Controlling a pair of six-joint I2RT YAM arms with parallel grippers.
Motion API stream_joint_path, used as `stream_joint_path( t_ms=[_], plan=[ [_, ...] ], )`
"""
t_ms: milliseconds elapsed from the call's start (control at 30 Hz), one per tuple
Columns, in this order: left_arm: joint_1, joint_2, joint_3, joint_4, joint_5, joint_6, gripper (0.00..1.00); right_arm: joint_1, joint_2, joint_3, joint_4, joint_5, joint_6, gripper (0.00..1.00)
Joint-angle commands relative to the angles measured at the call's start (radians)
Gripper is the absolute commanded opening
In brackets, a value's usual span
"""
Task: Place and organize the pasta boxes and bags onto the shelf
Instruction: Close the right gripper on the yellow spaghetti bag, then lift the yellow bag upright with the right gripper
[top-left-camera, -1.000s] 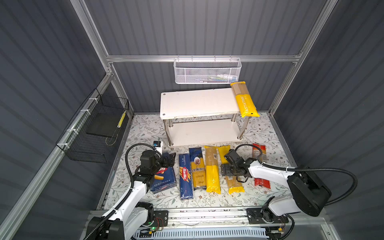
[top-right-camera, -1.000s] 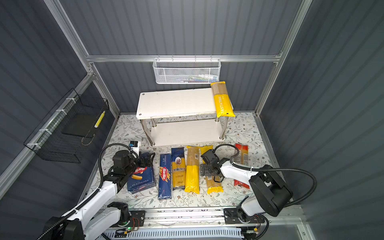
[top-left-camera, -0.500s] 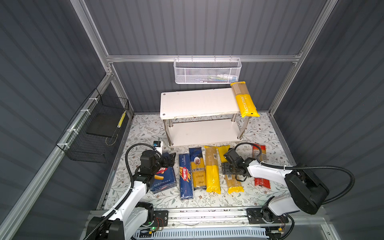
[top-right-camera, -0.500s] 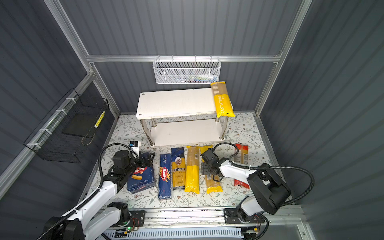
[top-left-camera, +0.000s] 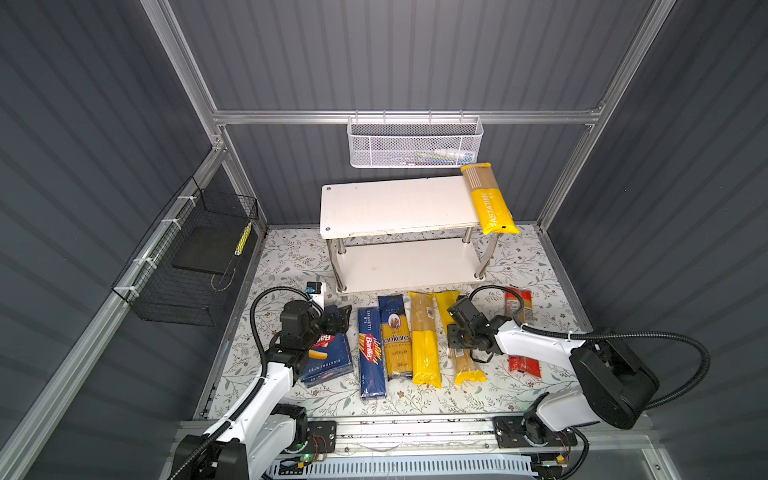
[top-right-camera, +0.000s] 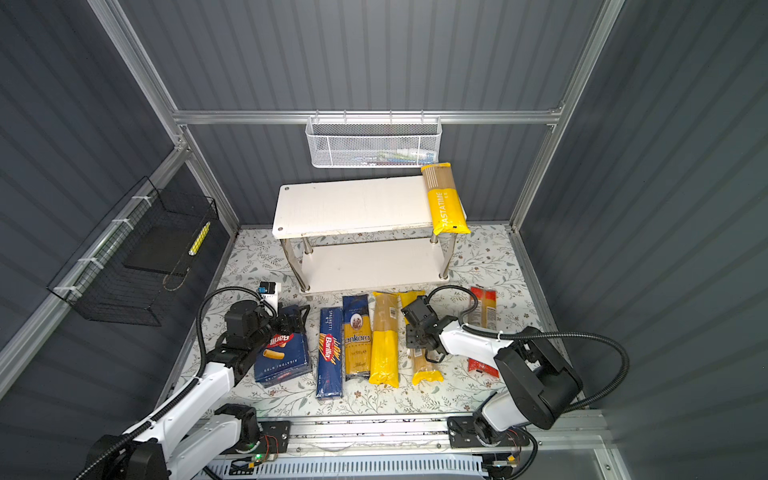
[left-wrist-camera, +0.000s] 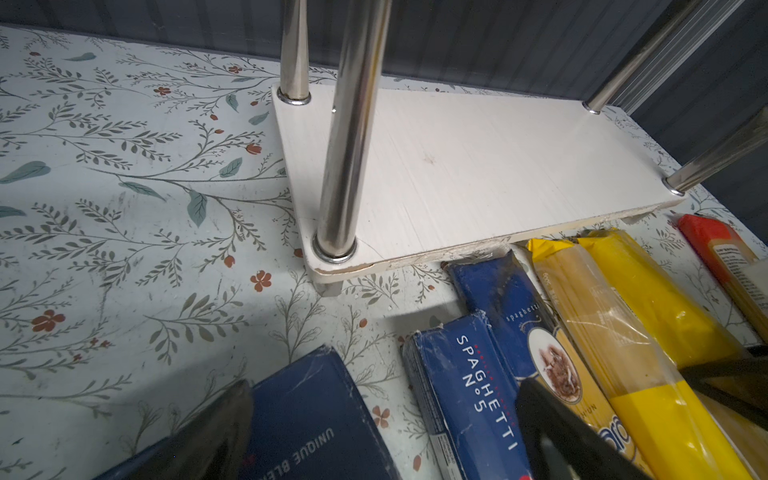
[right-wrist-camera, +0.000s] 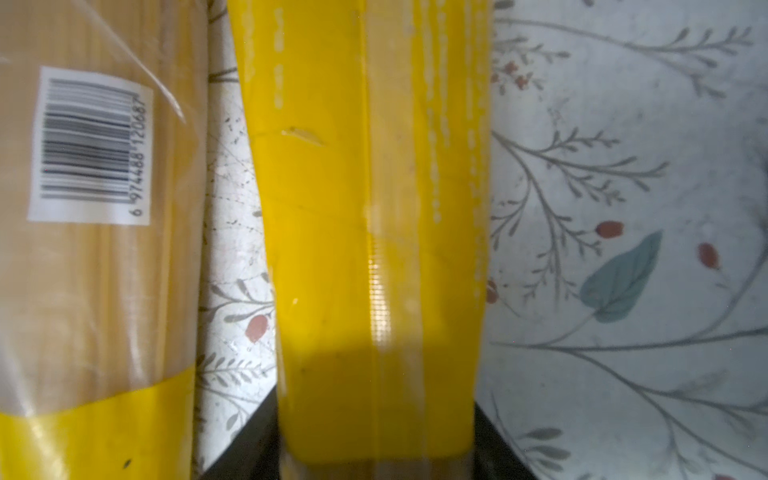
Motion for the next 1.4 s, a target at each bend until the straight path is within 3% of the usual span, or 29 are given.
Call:
stream_joint_path(
  t_ms=[0,300,867,1367],
  plan=[
    [0.002,-0.011,-0.003,-0.003,0.008,0.013,1.0,0.005,-0.013,-0.032,-0.065,-0.041,0.009,0.49],
    [0.002,-0.013,-0.005,-0.002,0.008,0.013,0.99,0.004,-0.048,-0.05,-0.06,-0.038,0.026,0.39],
    [0.001,-0.033,-0.011,-0.015,0.001,0.008,1.0,0.004,-0.166,-0.112,-0.049,-0.037,0.057,0.29],
    [0.001,-0.038,-0.013,-0.016,-0.001,0.008,0.99,-0.006,-0.335,-0.14,-0.017,-0.065,0.073,0.14]
  ],
)
